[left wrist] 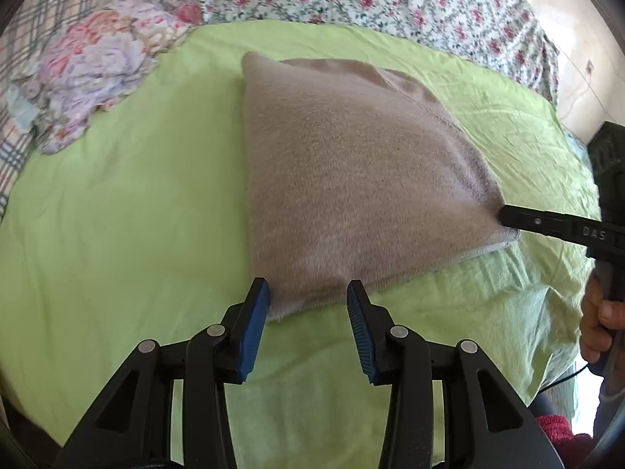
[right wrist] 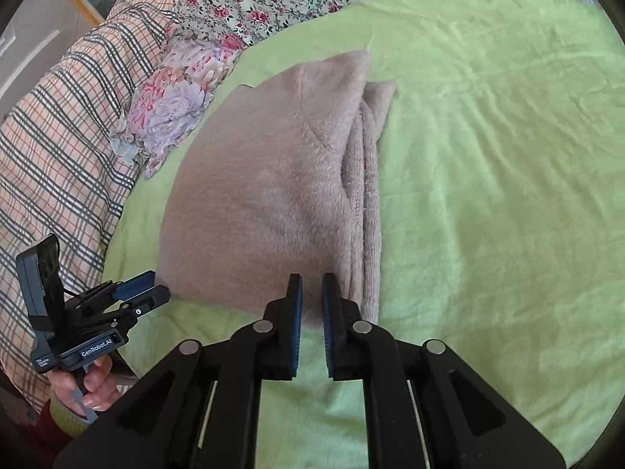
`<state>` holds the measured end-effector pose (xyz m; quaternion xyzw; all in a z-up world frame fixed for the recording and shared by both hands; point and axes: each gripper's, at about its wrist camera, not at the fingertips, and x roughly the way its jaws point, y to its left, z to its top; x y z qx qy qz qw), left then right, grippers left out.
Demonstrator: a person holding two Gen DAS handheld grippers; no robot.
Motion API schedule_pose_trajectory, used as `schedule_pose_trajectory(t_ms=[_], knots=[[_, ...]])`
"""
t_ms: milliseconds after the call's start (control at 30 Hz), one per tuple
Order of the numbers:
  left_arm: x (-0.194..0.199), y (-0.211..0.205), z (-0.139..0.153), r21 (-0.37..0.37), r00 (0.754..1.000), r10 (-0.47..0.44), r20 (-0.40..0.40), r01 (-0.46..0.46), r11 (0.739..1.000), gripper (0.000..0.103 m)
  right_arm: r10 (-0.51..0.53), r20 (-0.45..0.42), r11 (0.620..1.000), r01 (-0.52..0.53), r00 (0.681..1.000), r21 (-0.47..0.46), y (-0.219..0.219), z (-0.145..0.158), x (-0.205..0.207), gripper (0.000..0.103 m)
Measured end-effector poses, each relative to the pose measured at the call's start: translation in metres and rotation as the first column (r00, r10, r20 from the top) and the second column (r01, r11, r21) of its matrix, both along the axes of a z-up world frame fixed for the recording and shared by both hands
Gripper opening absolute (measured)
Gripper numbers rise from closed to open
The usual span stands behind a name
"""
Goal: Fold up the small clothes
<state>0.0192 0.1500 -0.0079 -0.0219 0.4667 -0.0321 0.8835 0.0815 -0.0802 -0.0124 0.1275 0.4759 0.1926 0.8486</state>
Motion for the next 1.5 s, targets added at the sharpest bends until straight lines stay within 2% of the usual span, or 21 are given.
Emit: schedule_pose_trajectory(t_ms=[67, 133, 200, 267, 433, 767, 1500], knots=[[-0.006, -0.001, 0.002, 0.004, 1.0, 0.016, -0.002, -0.016, 1.0, 0.042, 0.002, 0.01, 1.0, -0.002, 1.0, 0.001, 0.0, 0.007, -0.008, 0.014], [-0.012, -0.001, 0.006, 0.007, 0.999, 0.032, 0.001, -0.032, 0.999, 0.046, 0.007, 0.02, 1.0, -0.007, 1.0, -0.001, 0.001, 0.013, -0.016, 0.024], [-0.018, 0.0, 0.01, 0.012, 0.999, 0.053, 0.008, -0.053, 0.999, 0.054, 0.012, 0.037, 1.0, -0.012, 0.999, -0.011, 0.002, 0.019, -0.024, 0.043], [-0.022, 0.001, 0.014, 0.001, 0.998, 0.068, 0.02, -0.068, 0.998, 0.06, 0.022, 0.051, 1.0, -0.021, 0.998, -0.013, 0.002, 0.025, -0.032, 0.043], [-0.026, 0.004, 0.018, -0.041, 0.994, 0.109, 0.019, -0.108, 0.993, 0.066, 0.023, 0.058, 1.0, -0.022, 0.998, -0.008, -0.007, 0.028, -0.037, 0.044], [-0.01, 0.008, 0.023, -0.047, 0.992, 0.129, 0.007, -0.129, 0.991, 0.076, -0.004, 0.019, 0.999, 0.004, 1.0, 0.032, -0.019, 0.016, -0.012, 0.045], [0.07, 0.021, 0.028, -0.071, 0.986, 0.164, -0.01, -0.164, 0.984, 0.08, -0.06, -0.022, 0.993, 0.062, 0.998, 0.101, -0.031, 0.002, 0.062, 0.052]])
